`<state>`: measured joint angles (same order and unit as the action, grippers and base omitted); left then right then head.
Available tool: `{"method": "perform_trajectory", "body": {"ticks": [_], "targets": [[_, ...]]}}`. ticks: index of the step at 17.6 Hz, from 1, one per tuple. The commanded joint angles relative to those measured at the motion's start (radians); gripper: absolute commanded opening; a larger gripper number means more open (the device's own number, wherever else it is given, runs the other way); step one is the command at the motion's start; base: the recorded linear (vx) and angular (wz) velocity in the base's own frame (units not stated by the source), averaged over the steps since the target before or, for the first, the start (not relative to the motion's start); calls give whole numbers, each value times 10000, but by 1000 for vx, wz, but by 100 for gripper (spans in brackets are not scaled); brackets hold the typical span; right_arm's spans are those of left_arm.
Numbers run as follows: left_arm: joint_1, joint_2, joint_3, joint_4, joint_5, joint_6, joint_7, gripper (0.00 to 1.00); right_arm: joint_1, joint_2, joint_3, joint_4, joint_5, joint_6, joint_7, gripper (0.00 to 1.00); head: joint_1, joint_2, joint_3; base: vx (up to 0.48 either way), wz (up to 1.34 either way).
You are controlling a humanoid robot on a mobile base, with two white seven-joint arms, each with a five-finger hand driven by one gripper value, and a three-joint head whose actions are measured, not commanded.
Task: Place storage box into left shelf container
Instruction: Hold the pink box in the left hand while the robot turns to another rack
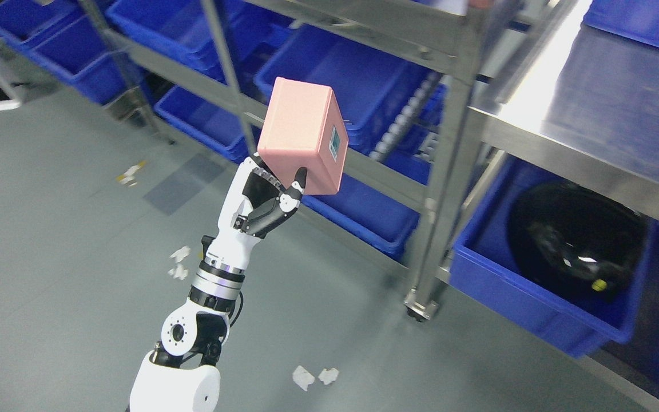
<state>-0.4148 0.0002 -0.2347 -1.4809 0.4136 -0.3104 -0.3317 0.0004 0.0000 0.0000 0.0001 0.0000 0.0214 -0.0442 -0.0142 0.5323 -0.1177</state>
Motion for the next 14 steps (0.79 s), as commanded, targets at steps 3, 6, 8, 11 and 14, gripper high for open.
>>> {"method": "perform_trajectory", "body": {"ticks": [3,6,8,11,14], "targets": [[1492,173,290,-1144,6,21,-12,2,-4,-175,-46,-175,0,0,-3,100,0,0,0,189,1224],[1984,173,551,-1144,6,-25,-12,2,-19,-175,-46,-175,0,0,-3,100,0,3,0,382,1130],[2183,173,750,-1144,21,-25,-43,3,-4,-175,-46,-175,0,0,-3,100,0,3,0,648,918],[2383,173,766,-1144,21,-25,-364,3,-19,-175,-46,-175,0,0,-3,100,0,3,0,850,819],[2399,173,751,-1144,6,-71,-380,3,-4,-175,-46,-175,0,0,-3,100,0,-2,0,1072,751]]}}
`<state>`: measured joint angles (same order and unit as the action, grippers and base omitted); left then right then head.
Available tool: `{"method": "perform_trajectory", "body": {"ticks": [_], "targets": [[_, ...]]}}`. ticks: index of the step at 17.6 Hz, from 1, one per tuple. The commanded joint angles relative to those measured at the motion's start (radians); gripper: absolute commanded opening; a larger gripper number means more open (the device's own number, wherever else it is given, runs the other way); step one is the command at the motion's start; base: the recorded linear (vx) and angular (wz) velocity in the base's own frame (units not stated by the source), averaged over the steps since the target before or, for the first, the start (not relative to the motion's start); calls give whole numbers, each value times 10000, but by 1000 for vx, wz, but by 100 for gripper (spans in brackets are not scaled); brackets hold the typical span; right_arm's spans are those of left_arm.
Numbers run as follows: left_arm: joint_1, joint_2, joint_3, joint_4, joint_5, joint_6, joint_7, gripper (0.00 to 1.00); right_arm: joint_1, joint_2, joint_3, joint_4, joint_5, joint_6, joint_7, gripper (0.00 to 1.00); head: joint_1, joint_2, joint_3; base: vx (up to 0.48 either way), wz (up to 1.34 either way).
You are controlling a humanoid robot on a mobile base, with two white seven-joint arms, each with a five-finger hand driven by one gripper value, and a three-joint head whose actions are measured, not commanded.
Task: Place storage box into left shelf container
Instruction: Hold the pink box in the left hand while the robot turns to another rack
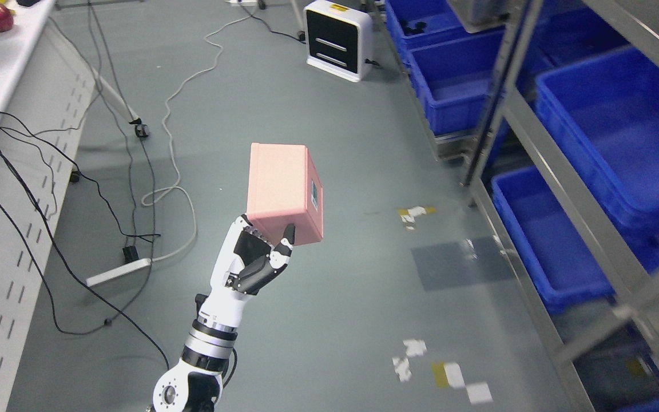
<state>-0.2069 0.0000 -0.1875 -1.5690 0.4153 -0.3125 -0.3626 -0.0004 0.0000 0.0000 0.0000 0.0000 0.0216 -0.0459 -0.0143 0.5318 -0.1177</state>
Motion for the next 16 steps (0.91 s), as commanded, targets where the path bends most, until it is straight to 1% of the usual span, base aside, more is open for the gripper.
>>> {"method": "perform_trajectory", "body": {"ticks": [1,5,9,11,12,14,16], "targets": [[335,175,279,-264,4,-96,-71,3,4,-174,-46,-174,0,-1,14,100,0,0,0,951,664],[564,175,188,-248,4,-112,-86,3,-11,-174,-46,-174,0,-1,14,100,0,8,0,1011,455],[627,175,157,-233,4,-112,-86,3,4,-174,-46,-174,0,-1,14,100,0,10,0,824,295],[733,175,80,-218,4,-112,-86,3,-11,-174,-46,-174,0,-1,14,100,0,13,0,759,-73],[825,175,34,-218,4,-112,-132,3,-11,-174,-46,-174,0,-1,14,100,0,12,0,695,-525],[963,175,-58,-202,4,-127,-270,3,4,-174,-46,-174,0,-1,14,100,0,13,0,499,-1192],[1178,175,-119,-202,4,-143,-347,3,-11,-174,-46,-174,0,-1,14,100,0,13,0,376,-1707]]}}
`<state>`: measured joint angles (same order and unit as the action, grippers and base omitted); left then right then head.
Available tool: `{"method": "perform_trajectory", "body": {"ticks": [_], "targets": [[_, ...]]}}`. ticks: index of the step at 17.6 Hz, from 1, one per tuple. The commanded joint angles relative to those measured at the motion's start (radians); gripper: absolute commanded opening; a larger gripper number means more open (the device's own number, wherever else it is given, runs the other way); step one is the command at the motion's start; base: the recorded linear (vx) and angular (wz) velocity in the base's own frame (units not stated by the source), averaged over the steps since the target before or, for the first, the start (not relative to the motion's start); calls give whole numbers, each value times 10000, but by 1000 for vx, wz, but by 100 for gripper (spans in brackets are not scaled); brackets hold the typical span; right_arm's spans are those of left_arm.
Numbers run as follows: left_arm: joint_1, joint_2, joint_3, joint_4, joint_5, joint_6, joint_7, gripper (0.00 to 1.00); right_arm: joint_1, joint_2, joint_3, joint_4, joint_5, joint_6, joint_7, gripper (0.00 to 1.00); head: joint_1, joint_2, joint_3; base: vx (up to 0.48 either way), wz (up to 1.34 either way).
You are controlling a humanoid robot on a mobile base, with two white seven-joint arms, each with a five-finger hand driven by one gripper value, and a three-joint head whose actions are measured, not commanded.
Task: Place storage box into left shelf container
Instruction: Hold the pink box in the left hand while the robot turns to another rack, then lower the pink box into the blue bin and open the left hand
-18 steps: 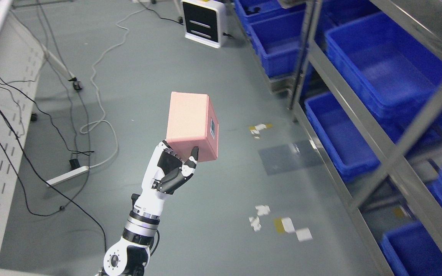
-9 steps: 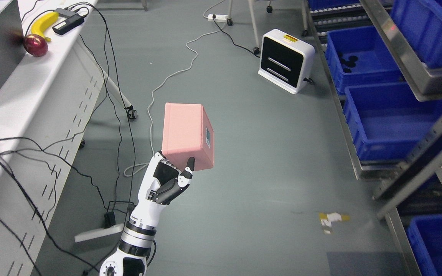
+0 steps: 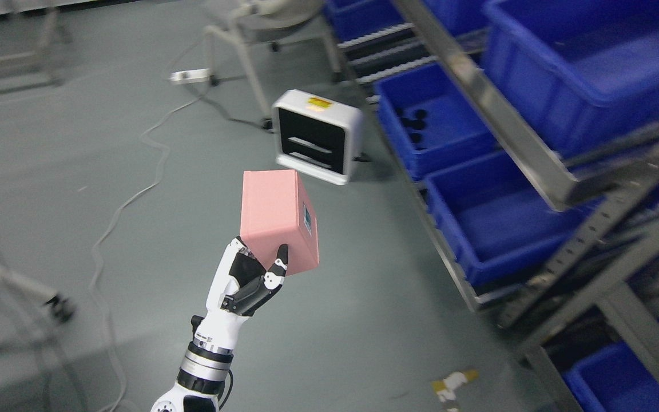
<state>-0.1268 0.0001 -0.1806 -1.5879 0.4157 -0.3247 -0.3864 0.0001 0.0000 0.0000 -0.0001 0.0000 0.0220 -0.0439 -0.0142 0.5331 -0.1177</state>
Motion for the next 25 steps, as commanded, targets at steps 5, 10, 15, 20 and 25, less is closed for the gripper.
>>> {"method": "perform_trajectory", "body": {"ticks": [5,10,15,20,25], "targets": [[1557,173,-586,-13,0,-847,-170,3,-1,-175,-46,-174,0,-5,-6,100,0,0,0,202,-1911],[2326,173,-634,-13,-15,-1416,-907,3,-16,-175,-46,-174,0,-5,-6,100,0,0,0,163,-1253],[1884,173,39,323,-15,-897,-800,3,-1,-175,-46,-174,0,-5,-6,100,0,0,0,106,-618],[-995,173,809,1839,-565,1203,-815,3,-1,-175,-46,-174,0,-5,-6,100,0,0,0,46,-220],[-4081,173,641,4829,-2160,2265,-937,4,-1,-175,-46,-174,0,-5,-6,100,0,0,0,2,-2]]}}
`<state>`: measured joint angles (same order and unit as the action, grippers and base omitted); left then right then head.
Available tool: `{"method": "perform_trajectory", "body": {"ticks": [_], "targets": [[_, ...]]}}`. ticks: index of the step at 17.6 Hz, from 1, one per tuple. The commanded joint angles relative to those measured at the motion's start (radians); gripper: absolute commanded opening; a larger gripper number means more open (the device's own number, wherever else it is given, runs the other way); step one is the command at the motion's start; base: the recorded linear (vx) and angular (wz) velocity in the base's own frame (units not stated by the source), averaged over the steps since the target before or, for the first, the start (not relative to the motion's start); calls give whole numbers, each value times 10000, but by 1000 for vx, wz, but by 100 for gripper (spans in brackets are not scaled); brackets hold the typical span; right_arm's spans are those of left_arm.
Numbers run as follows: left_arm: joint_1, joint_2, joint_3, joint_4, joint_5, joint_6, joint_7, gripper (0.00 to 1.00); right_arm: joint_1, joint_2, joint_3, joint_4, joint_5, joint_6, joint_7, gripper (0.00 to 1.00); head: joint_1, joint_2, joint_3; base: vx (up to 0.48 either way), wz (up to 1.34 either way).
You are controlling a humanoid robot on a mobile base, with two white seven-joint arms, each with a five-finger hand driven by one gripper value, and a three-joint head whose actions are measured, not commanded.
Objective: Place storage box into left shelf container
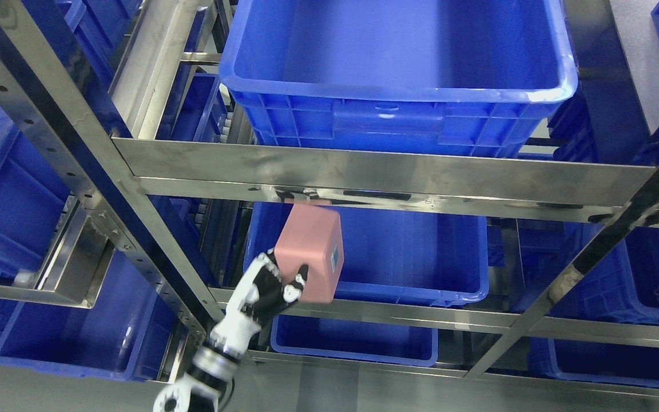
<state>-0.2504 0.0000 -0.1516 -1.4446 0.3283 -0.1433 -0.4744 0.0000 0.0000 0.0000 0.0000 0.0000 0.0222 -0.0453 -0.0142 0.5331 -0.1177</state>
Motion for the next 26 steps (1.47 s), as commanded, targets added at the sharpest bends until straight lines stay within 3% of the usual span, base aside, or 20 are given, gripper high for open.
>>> {"method": "perform_trajectory", "body": {"ticks": [1,5,8,10,15,16,19,22,24,26], "targets": [[-3351,175,228,3917,-1395,452,-102,4,0,-174,-46,-174,0,-7,8,100,0,0,0,-7,49],[-4199,175,-1134,5499,-1746,421,-72,4,-15,-174,-46,-174,0,-7,8,100,0,0,0,0,0],[-4200,175,-1689,6268,-4179,9,-88,5,0,-174,-46,-174,0,-7,8,100,0,0,0,0,0],[-4215,175,-1797,7186,-5930,-878,-88,6,-15,-174,-46,-174,0,-7,8,100,0,0,0,0,0],[-4276,175,-1782,7221,-6274,-1266,20,14,0,-174,-46,-174,0,-7,8,100,0,0,0,0,0],[-4276,175,-1767,7206,-6274,-1388,20,21,0,-174,-46,-174,0,-7,8,100,0,0,0,0,0],[-4536,175,-1798,7098,-6625,-1481,-41,61,0,-174,-46,-174,0,-7,8,100,0,0,0,0,0],[-5240,175,-1782,6960,-7743,-1481,-453,86,0,-174,-46,-174,0,-7,8,100,0,0,0,0,0],[-5762,175,-1737,6793,-7900,-1420,-1037,98,-15,-174,-46,-174,0,-7,8,100,0,0,0,0,0],[-5704,175,-1142,6151,-7824,-1389,-1069,99,0,-174,-46,-174,0,-7,8,100,0,0,0,0,0]]}}
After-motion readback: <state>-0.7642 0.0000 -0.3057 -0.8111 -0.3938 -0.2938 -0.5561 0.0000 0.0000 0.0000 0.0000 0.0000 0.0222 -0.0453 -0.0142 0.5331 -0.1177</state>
